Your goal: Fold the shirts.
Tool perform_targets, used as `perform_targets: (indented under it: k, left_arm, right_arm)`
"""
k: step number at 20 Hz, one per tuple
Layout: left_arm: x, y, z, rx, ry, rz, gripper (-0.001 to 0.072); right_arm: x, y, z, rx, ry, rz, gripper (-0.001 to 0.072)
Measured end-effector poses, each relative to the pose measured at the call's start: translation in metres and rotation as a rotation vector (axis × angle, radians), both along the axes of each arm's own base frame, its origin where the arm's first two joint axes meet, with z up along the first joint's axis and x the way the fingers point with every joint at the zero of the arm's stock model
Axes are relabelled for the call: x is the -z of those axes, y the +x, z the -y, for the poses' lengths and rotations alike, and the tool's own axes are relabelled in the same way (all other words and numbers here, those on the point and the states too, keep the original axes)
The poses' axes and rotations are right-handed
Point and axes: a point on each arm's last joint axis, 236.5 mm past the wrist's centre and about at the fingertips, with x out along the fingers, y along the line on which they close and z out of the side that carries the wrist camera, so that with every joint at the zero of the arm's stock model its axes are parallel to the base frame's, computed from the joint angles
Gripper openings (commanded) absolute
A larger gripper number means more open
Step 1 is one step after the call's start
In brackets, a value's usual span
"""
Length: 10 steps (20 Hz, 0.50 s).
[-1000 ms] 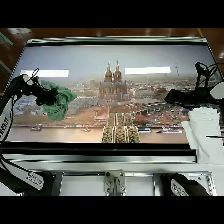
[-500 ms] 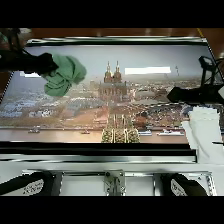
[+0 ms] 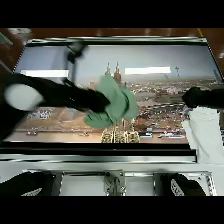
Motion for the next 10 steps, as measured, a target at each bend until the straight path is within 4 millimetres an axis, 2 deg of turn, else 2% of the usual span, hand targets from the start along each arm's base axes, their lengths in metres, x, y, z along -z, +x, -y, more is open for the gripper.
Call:
perform_targets:
  k: [1,3,4,5,6,8,10]
  left_arm:
    - [0.037,-0.013,0.013,0.028,0.046,-0.062,0.0041]
    - [0.106,-0.036,0.023,0.047,0.143,-0.181,0.0043]
    - [0.137,-0.045,0.023,0.042,0.191,-0.235,0.0155]
    - [0.158,-0.05,0.024,0.029,0.22,-0.277,0.0572]
    - [0.172,-0.053,0.023,0.013,0.234,-0.315,0.0711]
    - [0.187,-0.05,0.014,-0.034,0.256,-0.378,0.0709]
    - [0.189,-0.041,-0.007,-0.077,0.286,-0.435,0.0708]
  right_arm:
    - [0.014,-0.006,-0.001,0.001,0.008,-0.044,0.0668]
    - [0.052,-0.019,-0.006,0.0,0.033,-0.147,0.0669]
    - [0.073,-0.024,-0.009,0.0,0.053,-0.195,0.0669]
    - [0.093,-0.029,-0.014,0.0,0.076,-0.231,0.0669]
    - [0.112,-0.033,-0.018,0.001,0.1,-0.262,0.0669]
    - [0.137,-0.039,-0.026,0.0,0.138,-0.295,0.0669]
    - [0.149,-0.039,-0.03,-0.006,0.152,-0.297,0.0669]
